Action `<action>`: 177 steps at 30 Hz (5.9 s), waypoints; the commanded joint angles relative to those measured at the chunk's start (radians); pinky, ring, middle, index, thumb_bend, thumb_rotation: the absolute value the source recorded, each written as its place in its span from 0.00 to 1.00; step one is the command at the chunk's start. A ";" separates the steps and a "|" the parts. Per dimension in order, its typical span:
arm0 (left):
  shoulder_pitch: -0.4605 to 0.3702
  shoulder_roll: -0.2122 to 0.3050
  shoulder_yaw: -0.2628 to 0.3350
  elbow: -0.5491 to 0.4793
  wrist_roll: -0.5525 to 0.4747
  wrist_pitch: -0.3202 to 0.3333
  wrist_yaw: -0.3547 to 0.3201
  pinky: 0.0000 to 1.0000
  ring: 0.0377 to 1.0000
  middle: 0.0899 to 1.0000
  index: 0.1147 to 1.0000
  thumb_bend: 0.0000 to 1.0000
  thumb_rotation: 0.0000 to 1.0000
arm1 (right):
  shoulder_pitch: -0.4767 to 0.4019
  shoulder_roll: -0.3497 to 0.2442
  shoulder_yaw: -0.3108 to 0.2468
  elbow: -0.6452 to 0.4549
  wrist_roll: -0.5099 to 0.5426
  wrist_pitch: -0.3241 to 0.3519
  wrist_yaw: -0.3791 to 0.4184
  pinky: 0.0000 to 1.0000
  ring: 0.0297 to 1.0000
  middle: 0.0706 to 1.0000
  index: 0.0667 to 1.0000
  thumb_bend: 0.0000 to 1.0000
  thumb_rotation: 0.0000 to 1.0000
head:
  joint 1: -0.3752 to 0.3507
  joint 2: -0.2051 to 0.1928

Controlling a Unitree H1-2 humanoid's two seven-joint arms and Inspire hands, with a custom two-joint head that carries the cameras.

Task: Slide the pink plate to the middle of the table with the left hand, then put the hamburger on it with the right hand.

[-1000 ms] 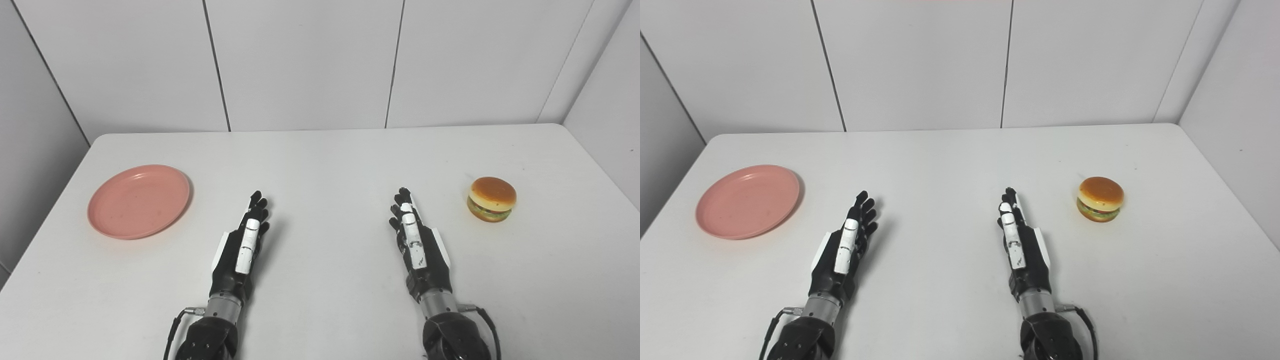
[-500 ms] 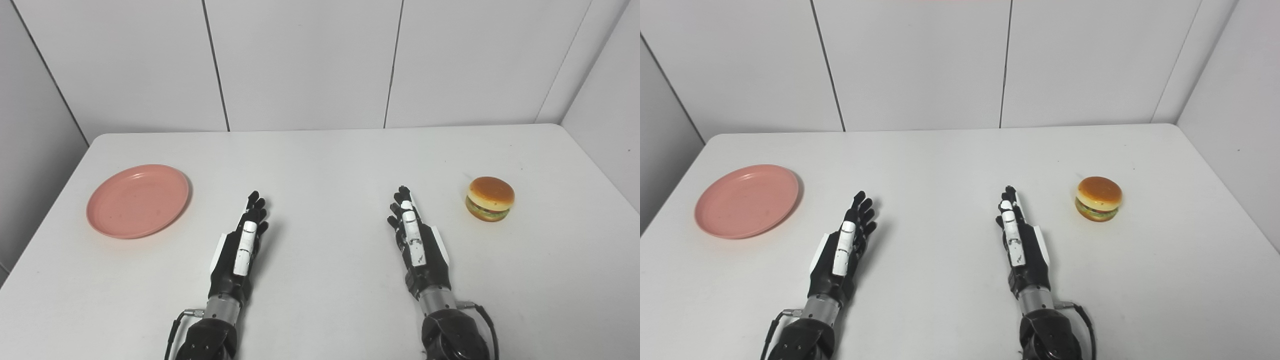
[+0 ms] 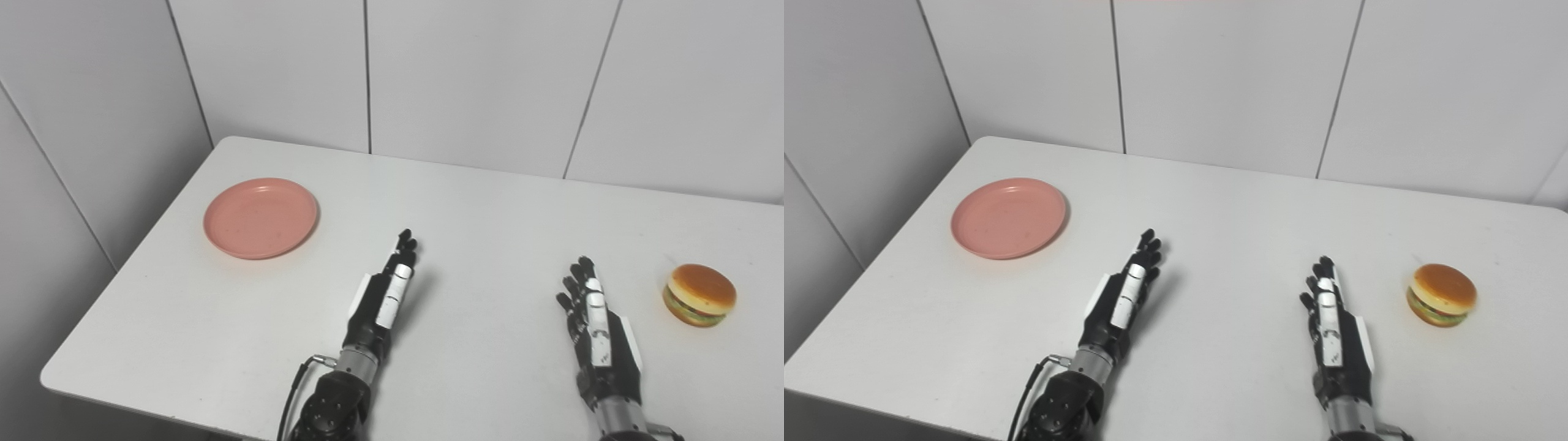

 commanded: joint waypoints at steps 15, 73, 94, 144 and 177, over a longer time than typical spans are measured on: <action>-0.019 -0.042 0.004 0.088 0.005 -0.165 0.032 1.00 1.00 1.00 1.00 0.56 1.00 | -0.003 -0.014 -0.028 0.054 0.018 -0.099 0.018 1.00 1.00 1.00 1.00 0.47 0.94 | 0.019 -0.029; -0.278 0.331 0.191 -0.172 -0.061 0.265 -0.046 0.92 0.89 0.88 0.87 0.84 1.00 | 0.015 0.023 -0.003 0.004 -0.004 -0.078 -0.002 1.00 1.00 1.00 1.00 0.44 0.99 | 0.009 -0.002; -0.400 0.456 0.280 0.145 -0.068 0.090 -0.034 0.75 0.76 0.73 0.71 0.84 1.00 | 0.020 0.023 0.001 -0.012 -0.004 -0.056 -0.001 1.00 1.00 1.00 1.00 0.46 0.96 | 0.010 0.006; -0.687 0.706 0.331 1.134 -0.141 -0.415 -0.051 0.74 0.74 0.70 0.68 0.87 1.00 | 0.017 0.022 -0.001 -0.008 -0.006 -0.077 -0.003 1.00 1.00 1.00 1.00 0.47 0.96 | 0.007 0.007; -0.608 0.538 0.421 1.066 -0.363 -0.357 -0.260 0.78 0.78 0.75 0.72 0.96 1.00 | 0.021 0.019 -0.004 -0.034 -0.001 -0.049 -0.002 1.00 1.00 1.00 1.00 0.45 0.95 | 0.002 0.031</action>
